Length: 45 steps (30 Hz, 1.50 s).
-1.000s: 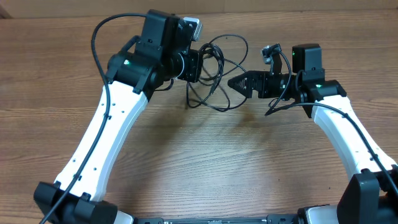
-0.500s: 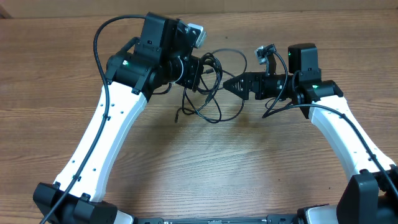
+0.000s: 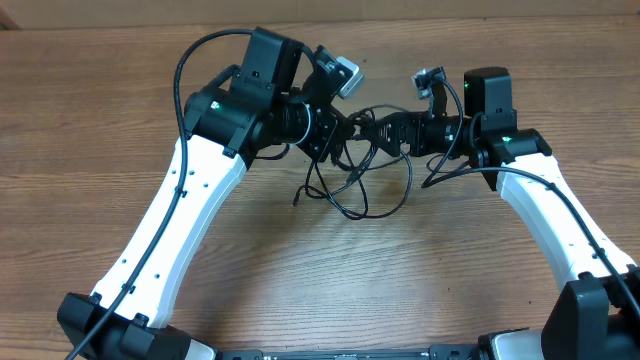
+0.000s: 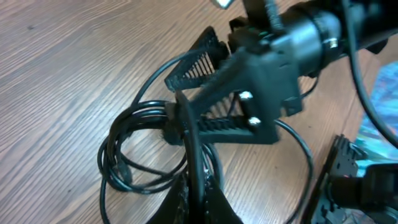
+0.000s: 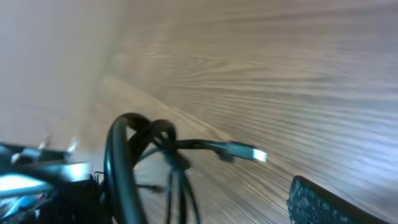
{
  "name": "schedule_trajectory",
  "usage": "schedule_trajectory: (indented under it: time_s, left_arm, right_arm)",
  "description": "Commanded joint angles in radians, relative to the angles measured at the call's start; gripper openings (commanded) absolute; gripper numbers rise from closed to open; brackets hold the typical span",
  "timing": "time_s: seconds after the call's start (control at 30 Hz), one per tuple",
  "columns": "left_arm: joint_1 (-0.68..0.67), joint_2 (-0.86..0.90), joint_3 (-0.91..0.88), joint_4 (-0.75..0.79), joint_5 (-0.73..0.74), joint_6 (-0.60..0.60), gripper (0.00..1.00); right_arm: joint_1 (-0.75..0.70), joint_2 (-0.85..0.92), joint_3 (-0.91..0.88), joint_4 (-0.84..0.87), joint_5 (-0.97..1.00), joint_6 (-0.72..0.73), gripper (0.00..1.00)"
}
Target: Untangle cables
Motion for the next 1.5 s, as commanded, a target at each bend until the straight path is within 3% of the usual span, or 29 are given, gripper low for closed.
schedule_trajectory:
  time_s: [0.0,0.17,0.7,0.73,0.83,1.0,1.13,1.47]
  left_arm:
    - [-0.004,-0.018,0.021,0.002,0.071,0.037,0.04]
    - [-0.004,-0.018,0.021,-0.005,0.071,0.037,0.04]
    - [0.023,-0.018,0.021,-0.014,-0.034,0.026,0.04]
    - [0.023,-0.018,0.021,-0.019,-0.034,0.026,0.08]
    - [0.023,-0.018,0.021,-0.041,-0.035,0.026,0.51]
    - [0.023,-0.018,0.021,-0.063,-0.087,0.026,0.9]
    - [0.023,-0.018,0.021,-0.064,-0.116,0.025,1.0]
    - [0.021,0.004,0.012,-0.089,-0.229,-0.032,0.99]
  right_arm:
    - [0.005,0.001,0.002,-0.03,0.198,0.003,0.91]
    - [0.003,0.001,0.002,-0.108,0.354,0.002,0.9]
    - [0.002,0.001,0.002,-0.2,0.525,0.002,0.86]
    - [0.002,0.001,0.002,-0.2,0.525,0.002,0.86]
    - [0.002,0.001,0.002,-0.2,0.525,0.002,0.86]
    - [0.002,0.001,0.002,-0.2,0.524,0.003,0.86]
    - [0.003,0.001,0.002,-0.2,0.523,0.003,0.86]
    - [0.003,0.001,0.002,-0.2,0.46,0.002,0.87]
